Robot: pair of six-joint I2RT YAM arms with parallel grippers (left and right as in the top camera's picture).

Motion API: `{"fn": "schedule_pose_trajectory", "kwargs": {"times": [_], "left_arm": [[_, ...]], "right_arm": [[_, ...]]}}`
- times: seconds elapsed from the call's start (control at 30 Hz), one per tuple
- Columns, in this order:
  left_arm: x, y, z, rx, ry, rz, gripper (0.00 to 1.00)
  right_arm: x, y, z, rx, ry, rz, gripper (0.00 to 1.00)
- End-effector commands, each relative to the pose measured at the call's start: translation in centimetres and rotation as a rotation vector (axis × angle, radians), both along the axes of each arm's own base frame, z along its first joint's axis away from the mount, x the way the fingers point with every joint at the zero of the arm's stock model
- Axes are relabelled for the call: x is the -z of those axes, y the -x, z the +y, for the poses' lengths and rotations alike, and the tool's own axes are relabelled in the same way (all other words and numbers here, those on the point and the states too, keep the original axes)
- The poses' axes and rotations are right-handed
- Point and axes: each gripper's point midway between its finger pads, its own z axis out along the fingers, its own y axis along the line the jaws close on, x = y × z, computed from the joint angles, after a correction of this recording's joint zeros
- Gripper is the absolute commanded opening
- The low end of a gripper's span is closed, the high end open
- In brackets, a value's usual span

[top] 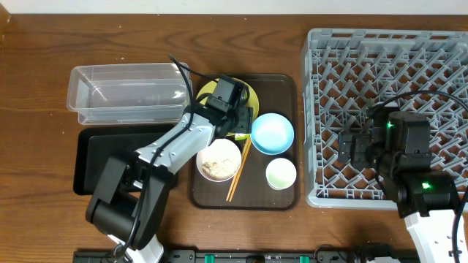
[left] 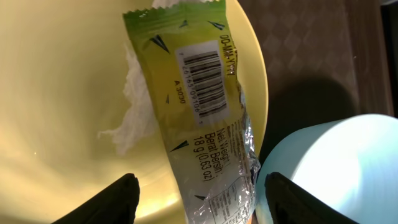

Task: Sort waste into correct bins and load items into the dishwasher rack
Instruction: 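Reach the left gripper to the yellow plate and grasp the green wrapper, then carry the wrapper left and drop it into the clear plastic bin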

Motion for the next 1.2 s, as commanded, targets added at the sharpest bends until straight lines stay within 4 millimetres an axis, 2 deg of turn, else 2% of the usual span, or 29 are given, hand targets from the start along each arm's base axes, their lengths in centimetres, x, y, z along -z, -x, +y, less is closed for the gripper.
{"fn": "schedule_pose_trajectory", "kwargs": {"times": [0.0,0.13,0.27,0.4,0.43,0.6,0.73,0.83,0.93,1.07,1.17], "left_arm": [[0.4,-0.4,-0.2,-0.019,-0.003,0.006,0.65],[1.1,-0.2,-0.3,-0.031,0.001,0.030,0.60],[1.0,-0.3,-0.4,-0.038,0.008,0.028,0.41],[1.0,-0.2,-0.6,-0.034,0.010,0.025,0.13],[1.0,-0.2,-0.6,-0.034,0.009,0.026,0.09],[-0.6,-0.1,-0.3,-0.039,0.017,0.010,0.06],[-3.8,-0.3,0.7,-0.062,0.043,-0.037,0.06],[-7.2,-0.7,2.5,-0.101,0.067,-0.094,0.06],[-10.5,-1.5,5.2,-0.167,0.097,-0.163,0.06],[-13.8,-3.0,10.1,-0.291,0.114,-0.253,0.06],[-14.6,-4.2,14.9,-0.453,0.079,-0.298,0.06]], "right_arm": [[-0.8,-0.2,-0.3,0.003,0.001,-0.018,0.99],[-0.8,-0.2,-0.3,0.003,0.001,-0.017,0.99],[-0.8,-0.2,-0.3,0.003,0.001,-0.018,0.99],[-0.8,-0.3,-0.3,0.003,0.001,-0.019,0.99],[-0.8,-0.3,-0.3,0.003,0.001,-0.018,0.99],[-0.8,-0.3,-0.3,0.003,0.001,-0.018,0.99],[-0.8,-0.3,-0.3,0.003,0.001,-0.018,0.99],[-0.8,-0.2,-0.3,0.003,0.001,-0.018,0.99],[-0.8,-0.3,-0.3,0.003,0.001,-0.018,0.99],[-0.8,-0.3,-0.3,0.003,0.001,-0.018,0.99],[-0.8,-0.3,-0.3,0.003,0.001,-0.018,0.99]]}}
